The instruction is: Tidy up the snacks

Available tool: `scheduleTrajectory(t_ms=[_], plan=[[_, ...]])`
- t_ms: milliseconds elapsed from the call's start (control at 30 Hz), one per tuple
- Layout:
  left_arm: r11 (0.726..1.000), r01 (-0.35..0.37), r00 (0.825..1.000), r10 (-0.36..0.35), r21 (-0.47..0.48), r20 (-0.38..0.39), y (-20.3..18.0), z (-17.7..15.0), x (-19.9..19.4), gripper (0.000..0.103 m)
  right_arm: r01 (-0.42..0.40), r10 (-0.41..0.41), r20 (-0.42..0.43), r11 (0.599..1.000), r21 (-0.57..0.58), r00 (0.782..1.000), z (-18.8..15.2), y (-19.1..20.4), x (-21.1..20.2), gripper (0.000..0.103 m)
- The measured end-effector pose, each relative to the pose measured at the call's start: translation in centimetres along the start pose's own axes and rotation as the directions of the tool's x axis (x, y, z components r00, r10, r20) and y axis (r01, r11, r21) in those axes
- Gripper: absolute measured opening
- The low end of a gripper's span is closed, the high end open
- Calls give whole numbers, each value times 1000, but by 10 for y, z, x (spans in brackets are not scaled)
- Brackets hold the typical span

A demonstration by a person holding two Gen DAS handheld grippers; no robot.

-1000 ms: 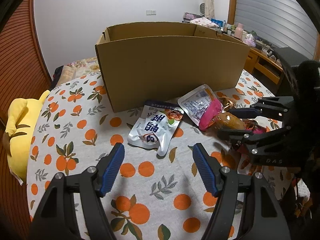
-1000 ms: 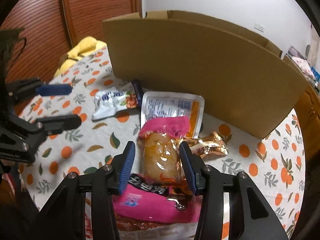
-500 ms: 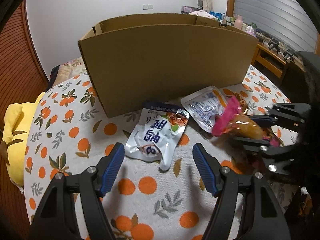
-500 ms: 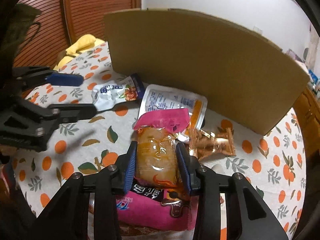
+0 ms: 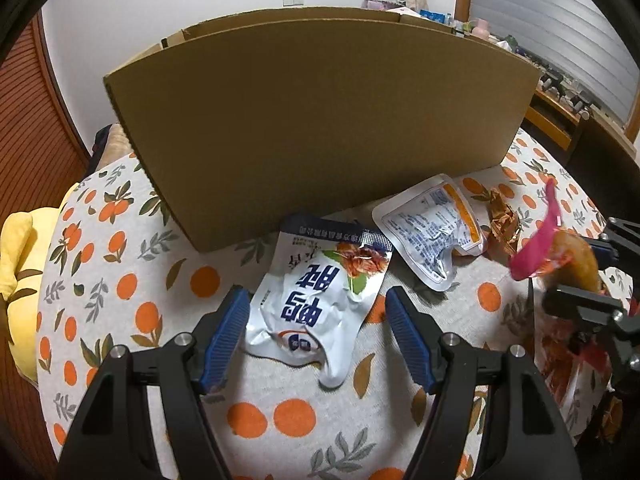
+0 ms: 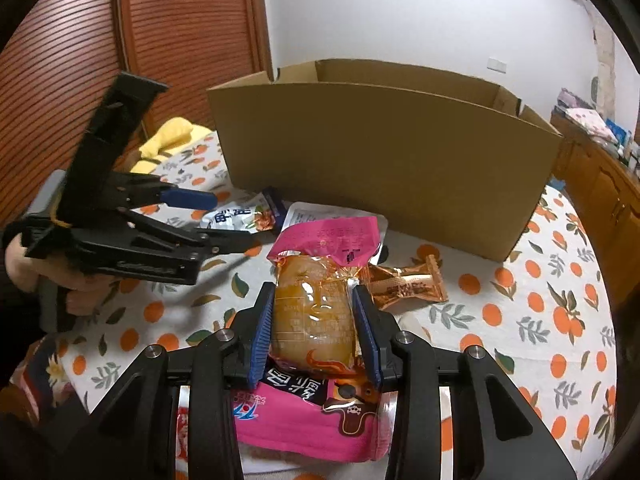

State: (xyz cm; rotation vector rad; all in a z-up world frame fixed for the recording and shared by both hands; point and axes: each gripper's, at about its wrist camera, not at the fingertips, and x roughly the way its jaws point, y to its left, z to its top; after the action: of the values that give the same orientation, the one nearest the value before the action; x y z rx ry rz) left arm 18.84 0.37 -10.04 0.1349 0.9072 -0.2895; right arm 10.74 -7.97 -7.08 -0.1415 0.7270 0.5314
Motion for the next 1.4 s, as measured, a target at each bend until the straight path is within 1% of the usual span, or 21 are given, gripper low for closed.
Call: scheduleTrajectory(t_ms=[233, 533, 767, 867, 967, 1100, 1300, 1400], plan=[[1000, -18, 1000, 18, 5, -14, 0, 1, 6, 71, -4, 4, 14, 1000, 16, 1000, -3, -2, -5, 38], [1000, -6, 1000, 6, -7, -14, -1, 6, 7, 71, -8, 8, 14, 1000, 14, 1000, -6, -1, -6, 39], [1000, -15, 1000, 15, -8, -19, 3, 5, 10, 72, -10, 10, 11, 1000, 10, 1000, -7, -1, -6, 39], [1000, 2, 1000, -3, -28, -18, 8, 5, 12, 72, -11, 11, 11, 1000, 9, 1000, -7, -1, -6, 39], [1000, 1, 1000, -2, -20, -19, 8, 3, 11, 72, -12, 12, 10, 1000, 9, 1000, -6, -1, -5, 39], [1000, 9, 1000, -10, -17, -21, 11, -1, 6, 60, -13, 13, 8, 1000, 9, 1000, -6, 0, -5, 39], [1000, 5, 1000, -5, -1, -11, 9, -13, -6, 56, -16, 16, 11, 1000, 9, 1000, -6, 0, -4, 39], [1000, 24, 1000, -25, -13, -8, 8, -15, -12, 56, -17, 17, 12, 1000, 10, 1000, -6, 0, -4, 39]])
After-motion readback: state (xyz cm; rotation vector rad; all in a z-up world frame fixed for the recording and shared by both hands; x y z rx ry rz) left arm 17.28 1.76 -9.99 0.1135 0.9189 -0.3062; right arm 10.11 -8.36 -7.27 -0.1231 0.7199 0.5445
